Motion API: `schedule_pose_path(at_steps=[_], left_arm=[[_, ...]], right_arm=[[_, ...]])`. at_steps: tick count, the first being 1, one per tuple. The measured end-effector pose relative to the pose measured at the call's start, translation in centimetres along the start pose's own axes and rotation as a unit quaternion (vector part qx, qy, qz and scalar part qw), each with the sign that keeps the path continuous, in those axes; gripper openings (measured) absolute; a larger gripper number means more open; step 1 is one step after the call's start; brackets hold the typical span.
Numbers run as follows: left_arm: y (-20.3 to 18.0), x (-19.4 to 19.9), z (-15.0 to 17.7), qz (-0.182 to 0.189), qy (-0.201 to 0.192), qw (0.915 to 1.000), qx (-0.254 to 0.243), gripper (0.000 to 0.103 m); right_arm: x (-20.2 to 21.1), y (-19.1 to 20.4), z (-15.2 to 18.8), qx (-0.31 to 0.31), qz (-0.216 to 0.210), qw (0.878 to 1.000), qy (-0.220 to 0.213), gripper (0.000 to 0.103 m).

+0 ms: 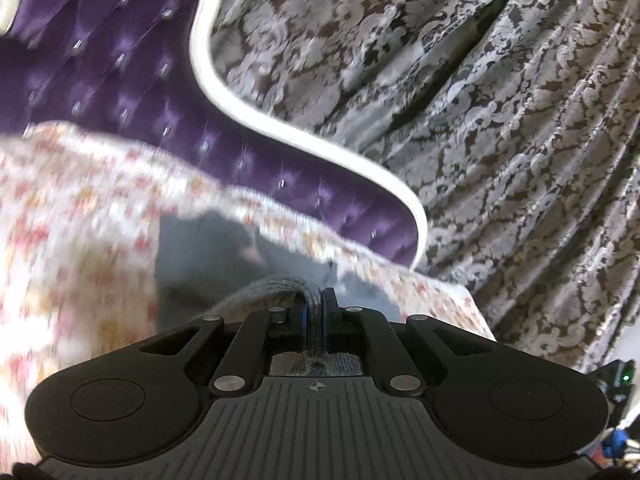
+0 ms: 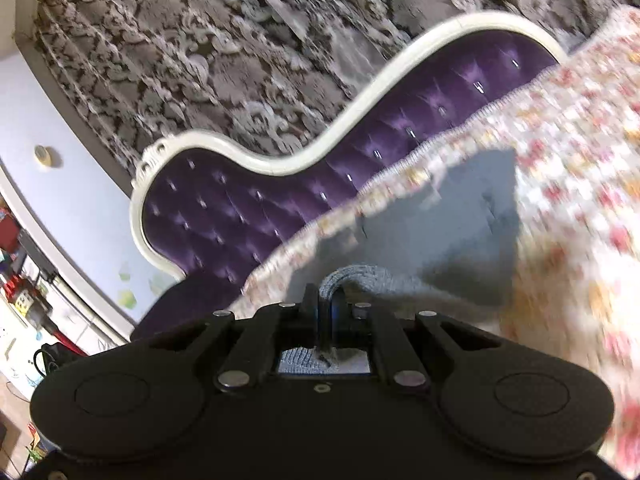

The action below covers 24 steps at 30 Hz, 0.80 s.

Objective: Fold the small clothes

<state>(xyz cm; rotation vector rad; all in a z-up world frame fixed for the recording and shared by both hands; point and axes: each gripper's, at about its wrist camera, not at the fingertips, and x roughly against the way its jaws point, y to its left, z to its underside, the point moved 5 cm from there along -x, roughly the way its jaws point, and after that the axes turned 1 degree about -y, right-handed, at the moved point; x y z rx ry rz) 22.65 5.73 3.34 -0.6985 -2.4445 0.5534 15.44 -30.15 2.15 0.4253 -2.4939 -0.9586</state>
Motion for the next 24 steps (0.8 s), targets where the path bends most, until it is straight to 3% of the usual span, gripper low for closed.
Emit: schedule_pose_path(at_steps=[5,11,18,24], left_arm=[[0.9,-5.0,-3.6,-0.010,-0.010,0.9999,-0.007,0.006],[3.5,-12.1,-5.6,-0.031,0.004,0.9995,0.000,0.006],[6.7,-19.8,-5.5,-0.067,0.038,0.9969,0.020,0.006],[9.2,-24.1,-4.6,-0.108,0.061,0.9920,0.026,0.009]], right_arm=[[-4.5,-1.2,-3.9,0.009,0.002,1.000,-0.020,0.013],[-10.5,-4.7,-6.8,-0.006,0.026,0.999,-0.024,0.013],[-17.7,-9.8,-9.1,-0.036,0.079,0.996,-0.007,0.013],[-22.4,-13.6,-8.3,-0.039,0.128,0.991,0.030,0.013]])
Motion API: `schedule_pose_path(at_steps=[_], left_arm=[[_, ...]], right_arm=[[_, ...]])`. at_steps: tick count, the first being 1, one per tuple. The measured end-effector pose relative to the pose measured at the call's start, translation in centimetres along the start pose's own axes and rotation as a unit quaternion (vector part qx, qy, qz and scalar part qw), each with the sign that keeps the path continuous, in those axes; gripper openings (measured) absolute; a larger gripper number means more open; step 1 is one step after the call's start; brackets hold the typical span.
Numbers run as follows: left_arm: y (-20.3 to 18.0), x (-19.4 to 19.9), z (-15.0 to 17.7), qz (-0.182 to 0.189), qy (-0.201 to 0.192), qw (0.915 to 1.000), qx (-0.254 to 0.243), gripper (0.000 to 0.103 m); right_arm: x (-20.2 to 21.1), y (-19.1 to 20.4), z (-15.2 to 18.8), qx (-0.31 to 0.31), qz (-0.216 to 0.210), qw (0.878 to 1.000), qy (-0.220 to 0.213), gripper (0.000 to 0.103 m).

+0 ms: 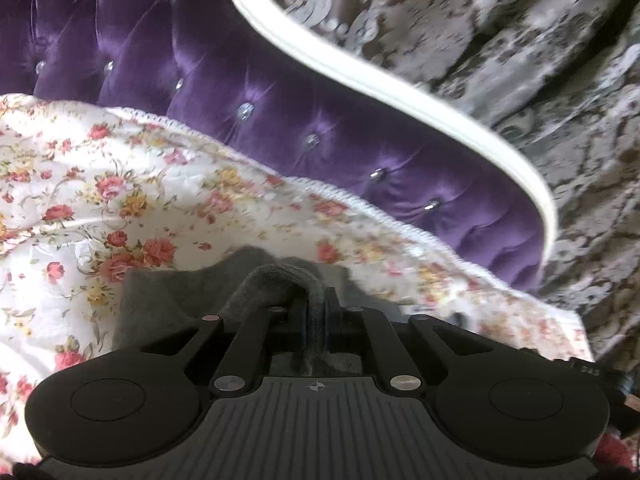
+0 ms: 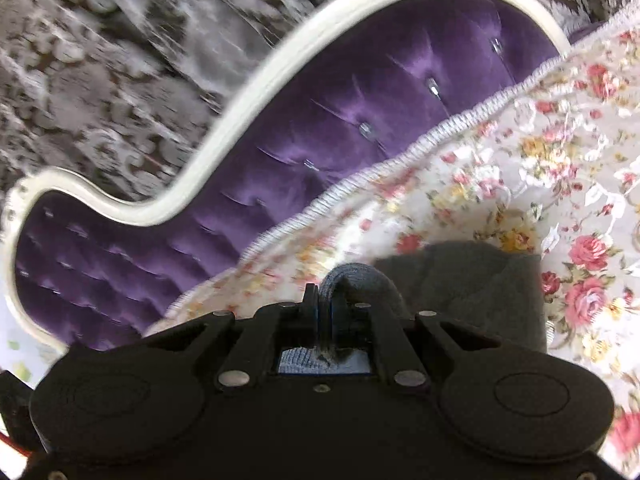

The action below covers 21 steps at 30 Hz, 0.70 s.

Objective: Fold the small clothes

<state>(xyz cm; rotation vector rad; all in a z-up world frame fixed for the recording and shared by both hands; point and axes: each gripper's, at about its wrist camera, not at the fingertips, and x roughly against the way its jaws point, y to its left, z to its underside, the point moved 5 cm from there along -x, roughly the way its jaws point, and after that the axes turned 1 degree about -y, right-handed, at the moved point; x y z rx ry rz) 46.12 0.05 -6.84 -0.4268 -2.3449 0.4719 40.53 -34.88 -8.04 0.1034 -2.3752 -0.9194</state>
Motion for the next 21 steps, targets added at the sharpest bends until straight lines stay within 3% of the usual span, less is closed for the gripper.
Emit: schedule_pose_path(at_steps=[2,3,4,6,7,8,10,15,18,21], left_arm=[[0.8,-1.0,0.0,-0.014,0.000,0.9999,0.007,0.012],[1.2,-1.5,-0.1,-0.014,0.002,0.9998,0.017,0.019],[1.8,-1.8,-0.2,-0.007,0.004,0.9994,0.034,0.034],[2.4,-1.9,-0.7,-0.005,0.000,0.9983,0.058,0.049],[2.5,-1.7,-1.2,-0.009,-0.009,0.9981,0.060,0.051],[2.4,-1.3,-1.6,-0.014,-0.018,0.9983,0.054,0.051],[1.8,-0.3,-2.3,-0.016,-0.029,0.9991,0.028,0.056],[-0.8,3.1,-1.2,-0.025,-0.021,0.9969,-0.072,0.062],[-2.1,4.2,1.8,-0.038,-0.006,0.9888,-0.145,0.062],[-2.7,4.3,5.1,-0.051,0.011,0.9778,-0.203,0.062]], right_arm=[[-1.0,-0.3,0.2,0.002,0.013,1.000,0.007,0.013],[-1.4,-0.6,0.2,0.000,0.019,1.000,0.010,0.014],[-1.6,-0.8,0.2,-0.005,0.023,1.000,0.010,0.018],[-1.9,-1.3,0.0,-0.016,0.027,0.999,0.006,0.021],[-1.8,-1.7,-0.2,-0.024,0.028,0.999,0.002,0.027],[-1.6,-1.9,-0.6,-0.032,0.027,0.999,-0.004,0.043],[-1.0,-2.1,-1.3,-0.041,0.028,0.999,-0.021,0.058],[1.6,0.0,-1.6,0.012,0.015,0.999,-0.038,0.058],[2.9,2.6,0.3,0.089,0.017,0.996,-0.022,0.058],[2.8,5.2,3.1,0.175,0.035,0.984,0.003,0.058]])
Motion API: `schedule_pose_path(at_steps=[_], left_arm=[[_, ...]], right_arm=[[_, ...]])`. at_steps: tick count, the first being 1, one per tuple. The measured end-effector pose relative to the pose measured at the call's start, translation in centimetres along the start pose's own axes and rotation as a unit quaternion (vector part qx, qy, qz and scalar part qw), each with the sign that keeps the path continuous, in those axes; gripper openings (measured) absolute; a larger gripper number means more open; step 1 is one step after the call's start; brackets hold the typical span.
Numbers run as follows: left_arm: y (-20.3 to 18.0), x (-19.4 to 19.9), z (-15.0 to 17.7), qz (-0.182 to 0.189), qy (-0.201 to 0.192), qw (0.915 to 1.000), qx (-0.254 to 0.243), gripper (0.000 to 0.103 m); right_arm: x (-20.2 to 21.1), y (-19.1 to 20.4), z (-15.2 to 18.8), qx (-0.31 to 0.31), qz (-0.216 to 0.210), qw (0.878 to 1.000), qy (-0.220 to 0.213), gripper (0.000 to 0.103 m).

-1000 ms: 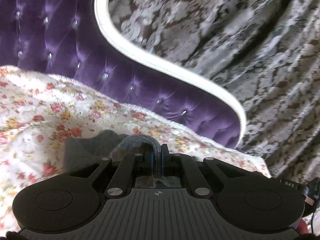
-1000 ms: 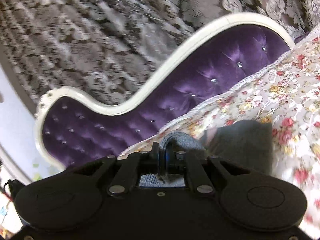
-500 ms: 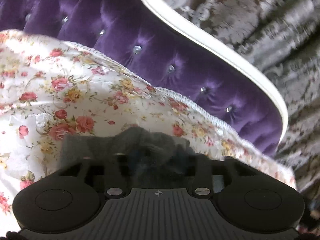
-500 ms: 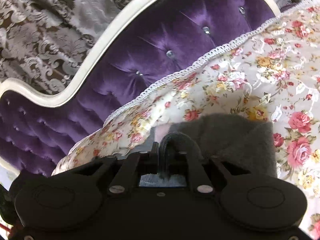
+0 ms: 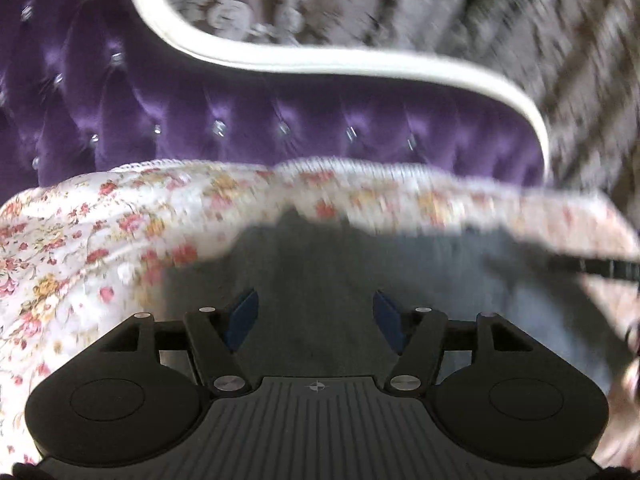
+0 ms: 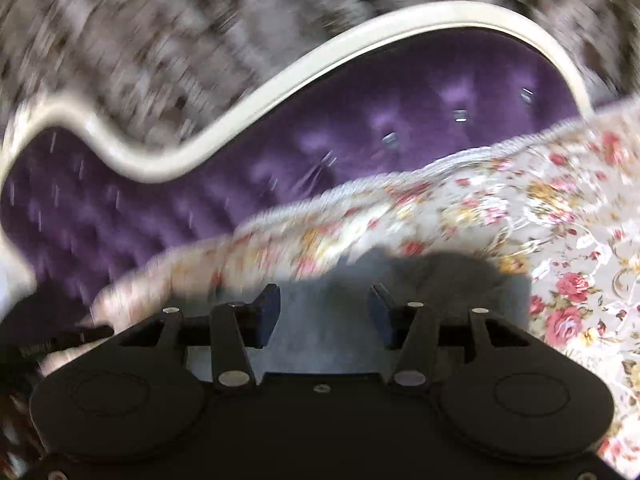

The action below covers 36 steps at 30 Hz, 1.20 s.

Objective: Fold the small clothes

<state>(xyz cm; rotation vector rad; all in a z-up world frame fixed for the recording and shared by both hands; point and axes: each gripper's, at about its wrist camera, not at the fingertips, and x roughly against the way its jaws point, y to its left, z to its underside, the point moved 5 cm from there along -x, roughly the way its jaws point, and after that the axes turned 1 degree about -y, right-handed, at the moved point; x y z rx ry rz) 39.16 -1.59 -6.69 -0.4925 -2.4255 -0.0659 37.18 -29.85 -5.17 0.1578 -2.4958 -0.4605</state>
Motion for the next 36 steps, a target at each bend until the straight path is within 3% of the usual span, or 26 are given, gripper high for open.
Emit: schedule_pose_path(at_steps=[3,7,11,15,18,23,26,28,32,36], left_arm=[[-0.7,-0.5,2.2,-0.010,0.019,0.9993,-0.030,0.062],[-0.6,-0.6,2.9,-0.013,0.014,0.9990,-0.041,0.063],[0.0,-0.7,2.9,-0.003,0.015,0.9995,-0.026,0.064],[-0.1,-0.7,3.0,0.000,0.013,0.9994,-0.033,0.065],[0.1,-0.7,3.0,0.003,0.014,0.9995,-0.028,0.066],[0.8,0.1,2.2,0.001,0.005,1.0000,0.000,0.066],[2.0,0.1,2.0,-0.020,-0.007,0.9997,0.015,0.067],[3.3,-0.9,2.4,-0.043,0.014,0.9984,0.035,0.068],[4.0,-1.6,2.0,-0.038,0.023,0.9979,0.048,0.070],[3.6,-1.3,1.8,-0.044,0.030,0.9977,0.041,0.070]], right_arm=[[-0.5,3.5,1.7,0.079,-0.001,0.997,0.017,0.058],[-1.9,6.6,3.5,0.166,0.003,0.985,0.046,0.057],[-3.9,5.2,3.7,0.213,0.073,0.972,0.065,0.057],[-5.0,0.4,1.8,0.157,0.125,0.977,0.067,0.061],[-5.1,-1.5,1.2,0.118,0.122,0.983,0.071,0.061],[-4.3,-1.0,1.2,0.120,0.116,0.984,0.062,0.062],[-2.0,0.0,1.3,0.114,0.094,0.989,0.030,0.066],[-0.8,0.5,1.8,0.115,0.083,0.990,0.019,0.067],[-0.9,-1.5,3.2,0.114,0.123,0.985,0.035,0.070],[0.2,-5.7,3.1,0.026,0.139,0.990,0.019,0.071]])
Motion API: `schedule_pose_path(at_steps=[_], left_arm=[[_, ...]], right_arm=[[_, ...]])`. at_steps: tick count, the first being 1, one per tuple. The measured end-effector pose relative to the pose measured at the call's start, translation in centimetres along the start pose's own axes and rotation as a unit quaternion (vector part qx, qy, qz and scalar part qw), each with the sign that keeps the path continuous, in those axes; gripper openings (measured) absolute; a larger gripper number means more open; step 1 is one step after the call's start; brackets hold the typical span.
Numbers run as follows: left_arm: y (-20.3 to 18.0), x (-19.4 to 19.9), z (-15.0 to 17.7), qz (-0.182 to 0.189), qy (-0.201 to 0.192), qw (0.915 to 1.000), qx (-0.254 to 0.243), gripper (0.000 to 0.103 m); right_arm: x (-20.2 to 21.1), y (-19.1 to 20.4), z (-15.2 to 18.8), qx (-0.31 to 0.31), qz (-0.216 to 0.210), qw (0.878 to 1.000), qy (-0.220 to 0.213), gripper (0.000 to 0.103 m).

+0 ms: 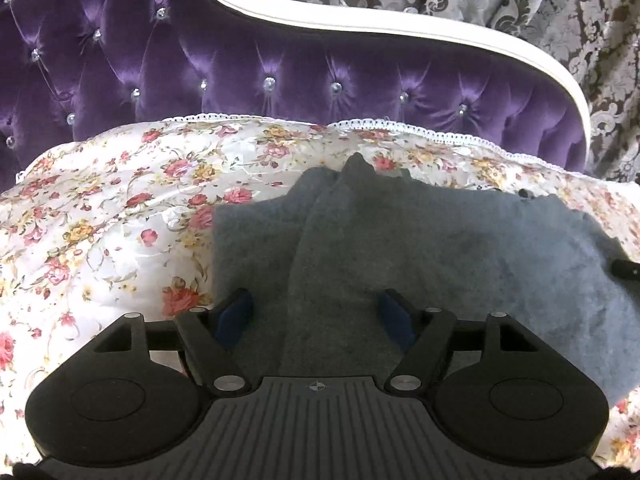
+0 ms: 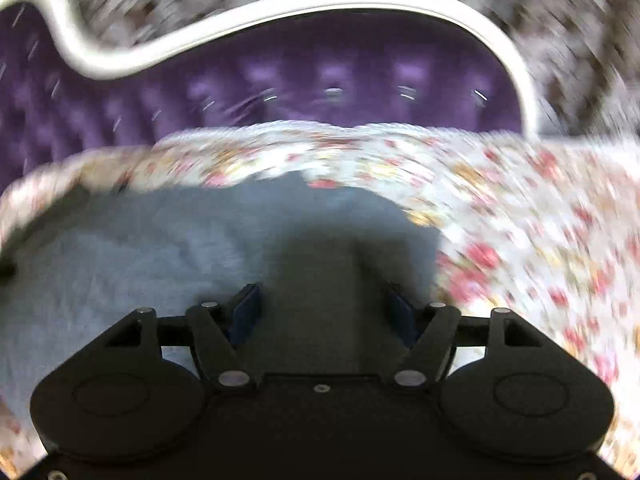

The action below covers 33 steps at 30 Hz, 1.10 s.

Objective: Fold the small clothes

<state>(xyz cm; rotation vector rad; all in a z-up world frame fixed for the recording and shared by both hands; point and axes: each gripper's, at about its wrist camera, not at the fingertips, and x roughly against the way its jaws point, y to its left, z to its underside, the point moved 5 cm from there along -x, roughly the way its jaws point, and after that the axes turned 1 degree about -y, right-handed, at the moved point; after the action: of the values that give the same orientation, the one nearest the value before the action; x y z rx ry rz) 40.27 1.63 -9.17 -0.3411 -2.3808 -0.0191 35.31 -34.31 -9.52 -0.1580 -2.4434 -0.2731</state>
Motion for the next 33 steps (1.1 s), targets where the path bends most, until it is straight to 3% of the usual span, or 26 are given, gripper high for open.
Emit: schedule_pose_path(at_steps=[4,7,10,16,21,26,28,29,31,33], left_arm=[[-0.3,1.5,0.0,0.002,-0.007,0.9997,0.022,0.070],[-1.8,2.4,-0.4,0.010,-0.012,0.9998,0.008,0.070],[-3.7,2.5,-1.0,0.026,-0.007,0.9996,-0.004,0.070],[-7.3,1.2,-2.1,0.040,0.003,0.9991,-0.013,0.070],[-9.7,-1.2,-2.9,0.030,0.021,0.9993,-0.012,0.071],[-12.3,-4.0,-3.3,0.016,0.036,0.9982,-0.045,0.071],[-12.9,-5.5,-3.0,0.005,0.057,0.9972,-0.047,0.071],[-13.1,-6.3,-2.6,-0.002,0.071,0.9962,-0.050,0.072],[-13.5,-7.0,-2.3,-0.014,0.061,0.9951,-0.077,0.082],[-13.6,-7.3,-2.3,-0.021,0.061,0.9954,-0.070,0.083]], right_arm=[[1.5,-2.0,-0.3,-0.040,-0.016,0.999,-0.012,0.075],[1.8,-3.3,0.2,-0.077,-0.042,0.996,0.003,0.085],[1.4,-3.7,0.9,-0.100,-0.069,0.992,0.017,0.088],[0.7,-1.9,1.5,-0.037,-0.073,0.996,0.036,0.103],[0.6,-1.5,1.8,-0.008,-0.067,0.996,0.051,0.103],[1.0,-1.8,1.9,-0.004,-0.082,0.996,0.047,0.103],[1.0,-1.7,1.9,-0.002,-0.082,0.996,0.047,0.103],[0.9,-1.7,1.9,-0.001,-0.081,0.996,0.048,0.103],[0.9,-1.6,1.8,0.001,-0.081,0.995,0.049,0.103],[1.0,-1.7,1.8,0.002,-0.083,0.995,0.051,0.103]])
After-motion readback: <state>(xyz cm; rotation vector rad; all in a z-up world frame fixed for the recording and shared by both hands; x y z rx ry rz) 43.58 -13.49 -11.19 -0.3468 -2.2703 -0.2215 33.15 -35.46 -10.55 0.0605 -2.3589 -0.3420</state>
